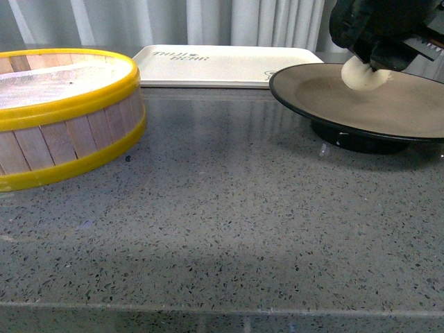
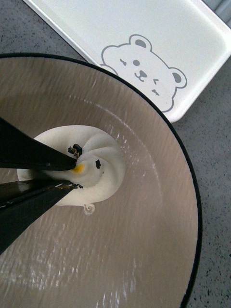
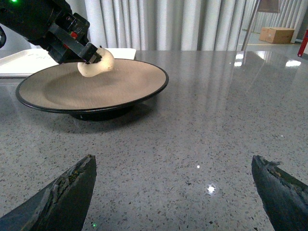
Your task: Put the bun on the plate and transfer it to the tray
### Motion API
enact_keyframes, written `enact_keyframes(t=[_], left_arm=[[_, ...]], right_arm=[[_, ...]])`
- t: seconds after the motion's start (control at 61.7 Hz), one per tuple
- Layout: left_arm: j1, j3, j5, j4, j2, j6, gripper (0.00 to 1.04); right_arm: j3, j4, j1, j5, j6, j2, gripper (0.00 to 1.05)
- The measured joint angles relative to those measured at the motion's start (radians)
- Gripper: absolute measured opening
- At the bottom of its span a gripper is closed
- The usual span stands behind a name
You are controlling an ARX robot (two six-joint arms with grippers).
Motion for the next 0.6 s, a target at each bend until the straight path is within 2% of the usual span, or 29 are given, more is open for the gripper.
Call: enact_keyframes(t=[0.324, 0.405, 0.599], left_arm=[[0.002, -0.063, 0.051, -0.03, -0.011, -0.018, 0.04], [0.0, -0.063, 0.056, -0.033, -0.014, -0.028, 0.2], [0.0, -0.059, 0.059, -0.042, -0.014, -0.038, 0.46]], right_arm=[[0.0, 0.0, 0.0, 0.0, 0.0, 0.0, 0.96], [0.0, 0.0, 0.0, 0.0, 0.0, 0.0, 0.96], [0.0, 0.0, 0.0, 0.0, 0.0, 0.0, 0.96]])
